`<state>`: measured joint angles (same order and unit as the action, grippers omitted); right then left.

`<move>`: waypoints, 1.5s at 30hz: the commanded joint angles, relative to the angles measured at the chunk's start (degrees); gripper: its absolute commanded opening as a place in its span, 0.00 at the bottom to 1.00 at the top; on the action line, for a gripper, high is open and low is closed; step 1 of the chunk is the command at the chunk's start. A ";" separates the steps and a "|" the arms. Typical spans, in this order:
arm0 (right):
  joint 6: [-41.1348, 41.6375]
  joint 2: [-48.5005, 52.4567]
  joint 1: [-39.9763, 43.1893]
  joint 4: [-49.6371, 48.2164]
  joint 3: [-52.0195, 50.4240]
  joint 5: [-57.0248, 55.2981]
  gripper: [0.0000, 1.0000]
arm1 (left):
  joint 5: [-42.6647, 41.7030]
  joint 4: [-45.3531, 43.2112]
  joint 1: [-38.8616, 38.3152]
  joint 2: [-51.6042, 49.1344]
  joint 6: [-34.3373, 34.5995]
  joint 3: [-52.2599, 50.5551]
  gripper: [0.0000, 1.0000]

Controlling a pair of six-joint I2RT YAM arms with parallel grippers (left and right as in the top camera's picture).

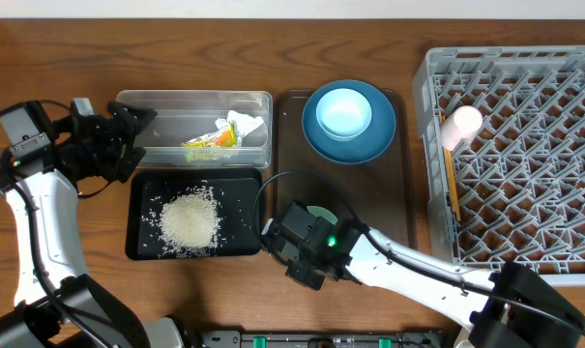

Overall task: Sort waste into correct bins and load items into the dishwasher rack
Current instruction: 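Grasp the rim of the mint-green bowl with the right gripper, then lift the bowl with the right gripper and place it in the rack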

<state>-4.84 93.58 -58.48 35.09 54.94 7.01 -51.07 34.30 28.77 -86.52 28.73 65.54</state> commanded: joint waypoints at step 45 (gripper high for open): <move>4.00 -12.55 13.99 9.49 17.20 8.85 0.01 | -0.70 0.15 0.20 0.07 0.46 0.33 0.94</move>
<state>-1.89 83.70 -48.07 44.18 70.00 11.42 -51.07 34.33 28.77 -86.52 28.73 65.54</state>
